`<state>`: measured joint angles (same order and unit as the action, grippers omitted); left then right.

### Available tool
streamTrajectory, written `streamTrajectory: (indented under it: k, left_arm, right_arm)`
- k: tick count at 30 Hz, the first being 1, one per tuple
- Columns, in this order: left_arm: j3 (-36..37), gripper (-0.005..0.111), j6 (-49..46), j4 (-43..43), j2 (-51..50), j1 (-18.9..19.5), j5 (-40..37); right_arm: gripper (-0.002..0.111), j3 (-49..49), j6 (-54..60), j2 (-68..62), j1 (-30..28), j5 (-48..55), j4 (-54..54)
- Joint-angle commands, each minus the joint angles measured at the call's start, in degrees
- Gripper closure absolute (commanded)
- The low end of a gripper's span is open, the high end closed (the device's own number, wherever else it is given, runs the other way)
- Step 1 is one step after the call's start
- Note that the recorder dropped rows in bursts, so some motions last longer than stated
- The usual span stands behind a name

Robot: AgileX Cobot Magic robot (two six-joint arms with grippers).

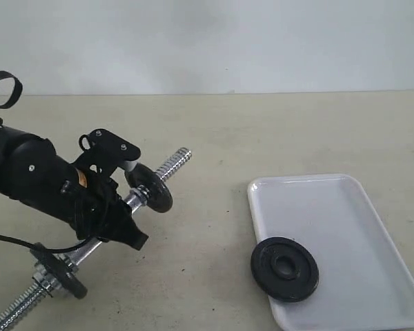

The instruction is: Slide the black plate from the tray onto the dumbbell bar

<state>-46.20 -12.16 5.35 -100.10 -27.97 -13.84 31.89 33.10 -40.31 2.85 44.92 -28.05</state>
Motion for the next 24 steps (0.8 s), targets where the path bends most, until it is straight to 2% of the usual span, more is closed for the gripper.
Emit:
streamTrajectory:
  k: [1, 8, 17, 20, 24]
  left_arm:
    - [-1.2, 0.102, -0.4, 0.0, 5.0, 0.0, 5.2]
    - [-1.2, 0.102, -1.0, 0.0, 7.3, 0.0, 3.9]
    - [-1.2, 0.102, -1.0, 0.0, 7.8, -0.1, 3.4]
    - [-1.2, 0.102, -1.0, 0.0, 7.8, -0.1, 3.1]
    - [-1.2, 0.102, -1.0, 0.0, 7.8, -0.1, 2.9]
  right_arm:
    - [0.109, 0.5, 1.6, -6.2, 0.3, 2.4, -1.9]
    - [0.109, 4.8, 1.4, -17.8, 3.1, 8.0, -3.4]
    - [0.109, 8.7, -2.2, -25.8, 14.9, 1.0, -2.6]
    - [0.109, 10.4, -7.5, -28.6, 20.0, -2.0, 3.3]
    - [0.109, 12.9, -19.0, -33.5, 26.0, -6.1, 19.4]
